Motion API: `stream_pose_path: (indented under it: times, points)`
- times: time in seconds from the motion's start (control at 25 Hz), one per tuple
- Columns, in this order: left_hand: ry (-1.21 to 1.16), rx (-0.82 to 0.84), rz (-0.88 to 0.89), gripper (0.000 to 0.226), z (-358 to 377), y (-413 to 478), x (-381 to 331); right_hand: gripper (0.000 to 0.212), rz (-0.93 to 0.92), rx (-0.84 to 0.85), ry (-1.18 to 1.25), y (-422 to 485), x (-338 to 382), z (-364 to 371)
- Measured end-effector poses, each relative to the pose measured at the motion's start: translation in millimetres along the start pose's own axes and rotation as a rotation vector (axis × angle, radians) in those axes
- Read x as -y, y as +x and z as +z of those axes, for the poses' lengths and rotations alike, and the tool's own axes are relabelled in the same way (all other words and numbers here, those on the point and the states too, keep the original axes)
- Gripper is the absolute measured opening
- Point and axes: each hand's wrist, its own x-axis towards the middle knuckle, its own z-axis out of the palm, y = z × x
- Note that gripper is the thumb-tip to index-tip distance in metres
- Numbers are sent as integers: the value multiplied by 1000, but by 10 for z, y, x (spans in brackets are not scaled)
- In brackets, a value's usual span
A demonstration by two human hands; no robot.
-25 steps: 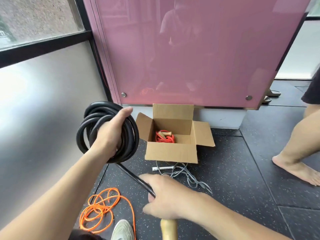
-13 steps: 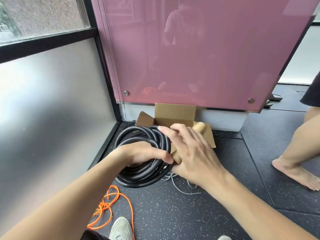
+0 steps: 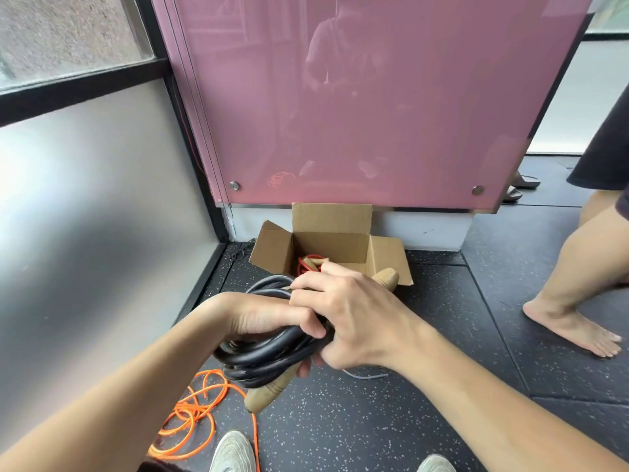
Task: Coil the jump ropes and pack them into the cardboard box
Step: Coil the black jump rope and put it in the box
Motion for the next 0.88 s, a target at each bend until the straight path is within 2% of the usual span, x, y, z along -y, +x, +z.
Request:
stream_pose_path:
  times: [0.2, 0.36, 0.48, 0.56, 0.64, 0.72, 0.76, 0.88]
  points:
    - [-25, -72, 48, 61, 86, -4, -78, 24, -16, -51, 6, -29, -58, -2]
    - [-130, -203, 26, 55, 161, 70, -96, 27, 67, -76, -21, -51, -141, 17]
    - [117, -309, 101, 43, 156, 8, -120, 25, 162, -71, -64, -74, -226, 21]
    - [247, -385, 182, 51, 170, -50, -113, 18, 295, -91, -26, -75, -285, -15]
    - [366, -622, 224, 61, 225, 1, -53, 20, 409, -115, 2, -89, -295, -39]
    - [485, -868, 283, 45, 272, 103, -32, 18, 459, -139, 23, -89, -294, -26]
    - [498, -924, 318, 33, 279, 154, -35, 16, 479, -151, 42, -86, -297, -28]
    - [367, -930, 395, 16, 188, 213, -31, 13, 518, -201, 105, -54, -342, -46]
